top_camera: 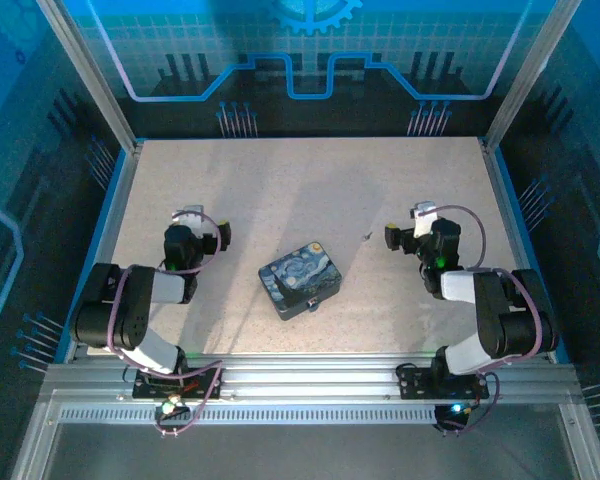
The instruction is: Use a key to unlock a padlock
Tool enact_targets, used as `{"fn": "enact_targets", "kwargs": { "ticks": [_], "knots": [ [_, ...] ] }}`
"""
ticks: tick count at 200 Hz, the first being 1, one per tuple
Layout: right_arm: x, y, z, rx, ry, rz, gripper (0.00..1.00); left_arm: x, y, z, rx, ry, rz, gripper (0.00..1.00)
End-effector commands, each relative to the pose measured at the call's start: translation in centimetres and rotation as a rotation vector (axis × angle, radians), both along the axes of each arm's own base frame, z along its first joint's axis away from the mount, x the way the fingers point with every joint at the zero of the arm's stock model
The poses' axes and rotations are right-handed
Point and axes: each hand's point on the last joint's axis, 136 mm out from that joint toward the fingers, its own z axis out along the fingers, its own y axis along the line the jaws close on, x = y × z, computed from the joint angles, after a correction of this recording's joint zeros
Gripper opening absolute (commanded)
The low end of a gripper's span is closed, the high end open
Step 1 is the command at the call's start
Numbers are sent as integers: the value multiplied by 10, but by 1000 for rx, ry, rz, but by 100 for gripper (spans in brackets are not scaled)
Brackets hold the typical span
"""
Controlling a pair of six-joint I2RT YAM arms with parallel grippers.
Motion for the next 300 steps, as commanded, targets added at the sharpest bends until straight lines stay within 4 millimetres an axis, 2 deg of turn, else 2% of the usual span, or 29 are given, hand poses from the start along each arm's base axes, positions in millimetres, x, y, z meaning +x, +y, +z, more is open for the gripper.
{"fn": "enact_targets", "kwargs": {
  "ticks": [1, 219, 242, 300],
  "knots": [
    [4, 2, 4, -11, -13, 0, 100, 4, -2, 7, -9, -20, -17, 99],
    [4, 3, 4, -6, -14, 4, 100, -1, -6, 9, -15, -45, -38, 99],
    [4, -2, 9, -5, -17, -27, 100, -8, -6, 16, -14, -97, -39, 99],
    [-3, -3, 28, 7, 18, -38, 100, -21, -4, 50, -10, -128, -29, 99]
  ]
}}
